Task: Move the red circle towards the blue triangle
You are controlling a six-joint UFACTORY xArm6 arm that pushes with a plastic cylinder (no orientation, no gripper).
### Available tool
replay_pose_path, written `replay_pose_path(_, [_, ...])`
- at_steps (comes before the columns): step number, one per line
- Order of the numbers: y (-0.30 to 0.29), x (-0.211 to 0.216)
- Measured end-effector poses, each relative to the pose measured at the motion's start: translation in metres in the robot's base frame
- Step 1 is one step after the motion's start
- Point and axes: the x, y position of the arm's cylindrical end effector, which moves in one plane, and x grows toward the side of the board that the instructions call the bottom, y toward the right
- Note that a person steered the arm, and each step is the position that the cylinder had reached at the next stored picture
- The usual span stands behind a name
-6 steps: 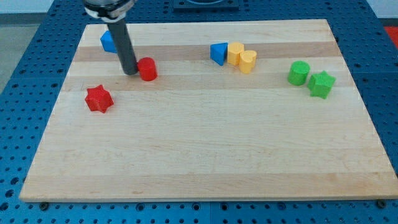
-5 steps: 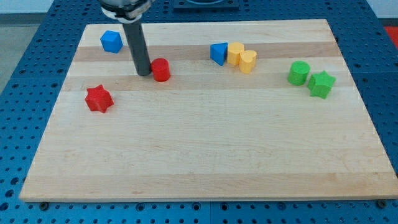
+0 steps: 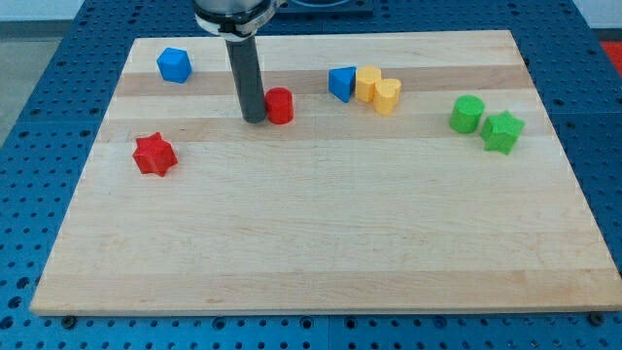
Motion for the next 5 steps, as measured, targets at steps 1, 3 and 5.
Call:
replay_pose_path(1, [0.013,-0.011])
replay_pose_path(3, [0.031,-0.020])
replay_pose_path(5, [0.031,-0.022])
